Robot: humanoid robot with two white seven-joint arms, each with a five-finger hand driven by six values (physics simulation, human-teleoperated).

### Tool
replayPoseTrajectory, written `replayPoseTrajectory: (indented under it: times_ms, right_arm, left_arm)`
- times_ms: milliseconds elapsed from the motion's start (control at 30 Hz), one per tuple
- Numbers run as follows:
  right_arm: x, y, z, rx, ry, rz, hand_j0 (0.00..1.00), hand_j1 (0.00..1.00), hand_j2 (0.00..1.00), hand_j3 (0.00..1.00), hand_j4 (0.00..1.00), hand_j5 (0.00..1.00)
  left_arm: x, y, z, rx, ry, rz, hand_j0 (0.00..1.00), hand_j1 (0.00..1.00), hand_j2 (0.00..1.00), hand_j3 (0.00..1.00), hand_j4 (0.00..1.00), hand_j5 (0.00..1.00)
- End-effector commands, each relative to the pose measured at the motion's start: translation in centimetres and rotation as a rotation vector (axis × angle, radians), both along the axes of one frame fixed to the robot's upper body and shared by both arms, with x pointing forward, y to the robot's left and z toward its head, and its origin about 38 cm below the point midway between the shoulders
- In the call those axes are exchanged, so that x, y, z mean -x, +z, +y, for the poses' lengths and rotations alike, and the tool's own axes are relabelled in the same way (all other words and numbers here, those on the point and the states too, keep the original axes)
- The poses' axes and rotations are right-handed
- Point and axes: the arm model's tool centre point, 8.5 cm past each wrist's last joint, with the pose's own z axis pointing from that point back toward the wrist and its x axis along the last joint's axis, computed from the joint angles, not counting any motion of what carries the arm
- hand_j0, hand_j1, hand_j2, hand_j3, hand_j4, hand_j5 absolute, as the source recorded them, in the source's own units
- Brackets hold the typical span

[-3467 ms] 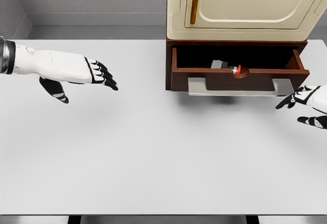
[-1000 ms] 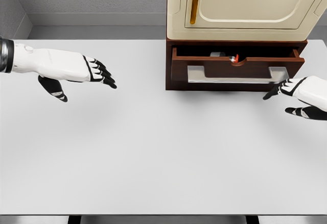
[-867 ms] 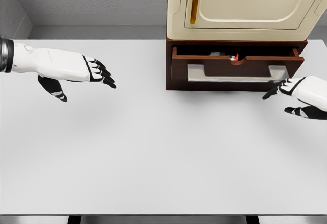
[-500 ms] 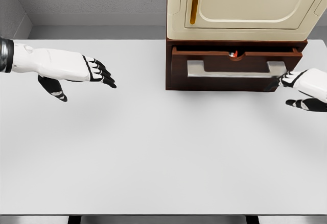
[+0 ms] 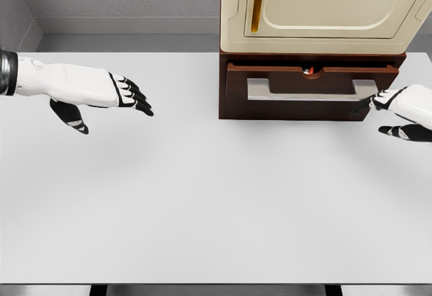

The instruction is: Put the switch into the drawer with left arm, and close the drawer with right arm

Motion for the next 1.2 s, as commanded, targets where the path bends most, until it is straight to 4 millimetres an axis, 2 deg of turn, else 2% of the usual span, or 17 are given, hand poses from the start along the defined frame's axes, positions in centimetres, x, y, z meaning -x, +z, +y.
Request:
replayPoseTrajectory:
  times_ms: [0, 300, 600, 700, 967, 1167]
  right_arm:
    - [-0.2, -0.9, 0.1, -0.011, -0.005, 0.031, 0.71, 0.71, 0.71, 0.71, 0.71, 0.71]
    - [-0.5, -0.4, -0.2, 0.003, -0.012, 0.020, 0.71, 0.71, 0.71, 0.71, 0.71, 0.71]
    - [0.0, -1.7, -0.6, -0.004, -0.023, 0.054, 0.74, 0.74, 0.74, 0.74, 0.74, 0.74]
    - [0.6, -3.0, -0.6, 0.001, -0.026, 0.088, 0.74, 0.74, 0.74, 0.74, 0.74, 0.74]
    - [0.9, -3.3, -0.2, 0.006, -0.015, 0.096, 0.74, 0.74, 0.74, 0.74, 0.74, 0.74]
    - [1.0, -2.8, 0.3, 0.010, 0.003, 0.080, 0.74, 0.74, 0.74, 0.74, 0.74, 0.74]
  left_arm:
    - [0.0, 0.0, 0.0, 0.004, 0.003, 0.002, 1.00, 1.00, 1.00, 1.00, 1.00, 1.00]
    - [0.0, 0.0, 0.0, 0.004, 0.003, 0.002, 1.00, 1.00, 1.00, 1.00, 1.00, 1.00]
    - [0.0, 0.0, 0.0, 0.004, 0.003, 0.002, 1.00, 1.00, 1.00, 1.00, 1.00, 1.00]
    - [0.0, 0.0, 0.0, 0.004, 0.003, 0.002, 1.00, 1.00, 1.00, 1.00, 1.00, 1.00]
    - [0.0, 0.0, 0.0, 0.005, 0.003, 0.002, 1.00, 1.00, 1.00, 1.00, 1.00, 1.00]
    - [0.0, 0.0, 0.0, 0.005, 0.003, 0.002, 1.00, 1.00, 1.00, 1.00, 1.00, 1.00]
